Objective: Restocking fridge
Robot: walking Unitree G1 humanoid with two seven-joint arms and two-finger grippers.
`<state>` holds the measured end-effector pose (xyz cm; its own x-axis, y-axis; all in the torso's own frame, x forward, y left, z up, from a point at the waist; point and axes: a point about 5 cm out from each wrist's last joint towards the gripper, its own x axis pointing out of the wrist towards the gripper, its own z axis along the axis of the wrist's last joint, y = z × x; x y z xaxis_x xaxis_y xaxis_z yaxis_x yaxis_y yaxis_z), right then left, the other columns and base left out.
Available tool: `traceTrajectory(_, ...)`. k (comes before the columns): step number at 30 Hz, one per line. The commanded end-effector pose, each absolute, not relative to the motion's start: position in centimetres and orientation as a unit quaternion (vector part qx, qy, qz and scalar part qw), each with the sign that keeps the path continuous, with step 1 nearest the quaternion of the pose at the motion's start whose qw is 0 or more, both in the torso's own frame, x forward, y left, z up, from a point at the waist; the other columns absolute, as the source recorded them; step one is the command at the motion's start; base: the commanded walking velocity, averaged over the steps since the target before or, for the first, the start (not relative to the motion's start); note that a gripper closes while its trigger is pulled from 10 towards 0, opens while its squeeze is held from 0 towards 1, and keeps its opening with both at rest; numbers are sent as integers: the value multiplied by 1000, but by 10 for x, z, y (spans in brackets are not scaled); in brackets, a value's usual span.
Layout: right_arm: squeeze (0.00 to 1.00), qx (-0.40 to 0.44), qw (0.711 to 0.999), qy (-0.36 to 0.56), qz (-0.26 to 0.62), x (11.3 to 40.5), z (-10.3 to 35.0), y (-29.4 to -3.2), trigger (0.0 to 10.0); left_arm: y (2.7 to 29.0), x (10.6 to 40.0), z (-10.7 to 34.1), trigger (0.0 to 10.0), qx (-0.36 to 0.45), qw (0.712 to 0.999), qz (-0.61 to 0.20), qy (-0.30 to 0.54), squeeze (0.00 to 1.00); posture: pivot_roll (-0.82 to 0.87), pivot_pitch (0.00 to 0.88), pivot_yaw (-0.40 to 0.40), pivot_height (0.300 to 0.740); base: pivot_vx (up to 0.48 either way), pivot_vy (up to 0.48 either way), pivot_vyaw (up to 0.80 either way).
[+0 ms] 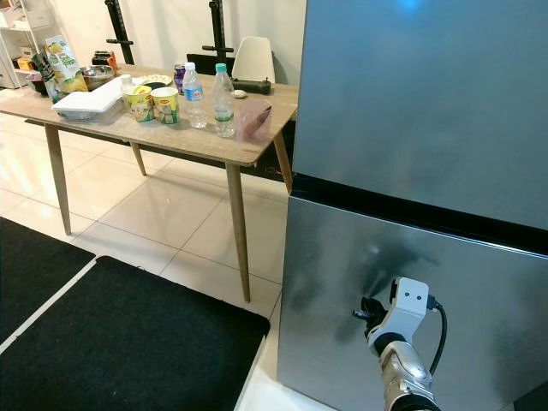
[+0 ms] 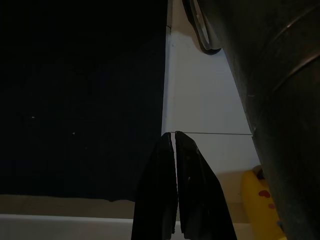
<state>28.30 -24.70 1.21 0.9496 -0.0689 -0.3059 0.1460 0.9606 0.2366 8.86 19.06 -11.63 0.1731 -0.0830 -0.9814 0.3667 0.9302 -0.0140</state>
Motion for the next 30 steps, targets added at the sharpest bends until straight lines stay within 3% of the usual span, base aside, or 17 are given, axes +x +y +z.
traceTrajectory(1, 0, 141, 980, 126, -59, 289, 19, -246, 10000, 186, 96, -115, 10000, 109, 767, -152, 613, 0, -86, 0, 2, 740, 0, 0, 0)
traceTrajectory(19, 0, 165, 981, 97, -44, 307, 34, -236, 10000, 184, 96, -115, 10000, 106, 768, -152, 613, 0, -71, 0, 0, 740, 0, 0, 0)
traceTrajectory(22, 0, 138, 978, 154, -36, 295, 17, -233, 10000, 184, 96, -115, 10000, 105, 768, -151, 613, 0, -72, 0, -1, 740, 0, 0, 0)
traceTrajectory(27, 0, 92, 952, 292, -32, 243, -34, -229, 10000, 183, 96, -116, 10000, 105, 768, -153, 613, 0, -72, 0, -3, 740, 0, 0, 0)
traceTrajectory(30, 0, 89, 948, 305, -34, 237, -39, -230, 10000, 183, 96, -116, 10000, 105, 768, -153, 613, 0, -72, 0, -3, 740, 0, 0, 0)
